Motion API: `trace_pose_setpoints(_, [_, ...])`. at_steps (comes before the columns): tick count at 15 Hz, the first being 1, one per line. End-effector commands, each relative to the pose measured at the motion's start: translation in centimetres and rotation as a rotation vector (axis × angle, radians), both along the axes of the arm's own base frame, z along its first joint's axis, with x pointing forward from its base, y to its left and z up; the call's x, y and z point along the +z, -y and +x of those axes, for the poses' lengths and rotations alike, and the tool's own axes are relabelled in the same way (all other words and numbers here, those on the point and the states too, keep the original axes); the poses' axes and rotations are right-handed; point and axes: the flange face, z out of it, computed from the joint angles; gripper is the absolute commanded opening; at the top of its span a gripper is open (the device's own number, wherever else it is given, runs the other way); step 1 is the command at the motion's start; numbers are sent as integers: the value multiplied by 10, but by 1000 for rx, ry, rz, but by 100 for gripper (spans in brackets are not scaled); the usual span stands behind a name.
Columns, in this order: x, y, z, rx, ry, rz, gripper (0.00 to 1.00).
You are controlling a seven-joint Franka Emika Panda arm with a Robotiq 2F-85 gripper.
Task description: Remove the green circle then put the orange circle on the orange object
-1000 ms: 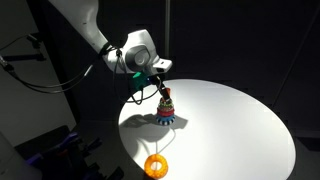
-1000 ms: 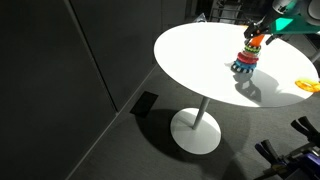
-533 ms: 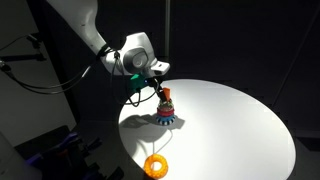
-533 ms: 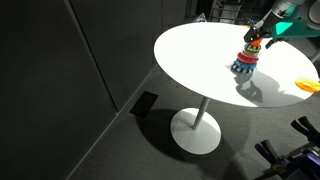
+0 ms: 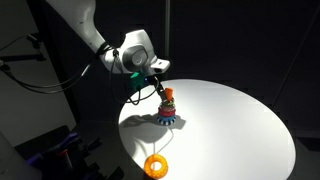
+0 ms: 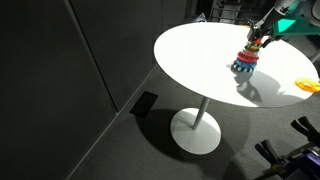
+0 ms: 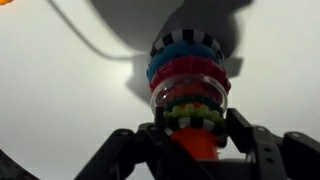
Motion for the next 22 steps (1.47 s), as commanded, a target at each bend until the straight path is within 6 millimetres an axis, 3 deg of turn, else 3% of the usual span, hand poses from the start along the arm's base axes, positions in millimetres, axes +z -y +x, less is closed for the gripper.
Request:
trace_pose_setpoints(1, [28, 1, -5, 15, 22, -10, 38])
trace_pose_setpoints(13, [106, -6, -12, 58, 101, -55, 38])
trace_pose_setpoints(18, [110, 6, -24, 34, 75, -62, 38])
trace_pose_setpoints(22, [95, 19, -39, 12, 40, -61, 38])
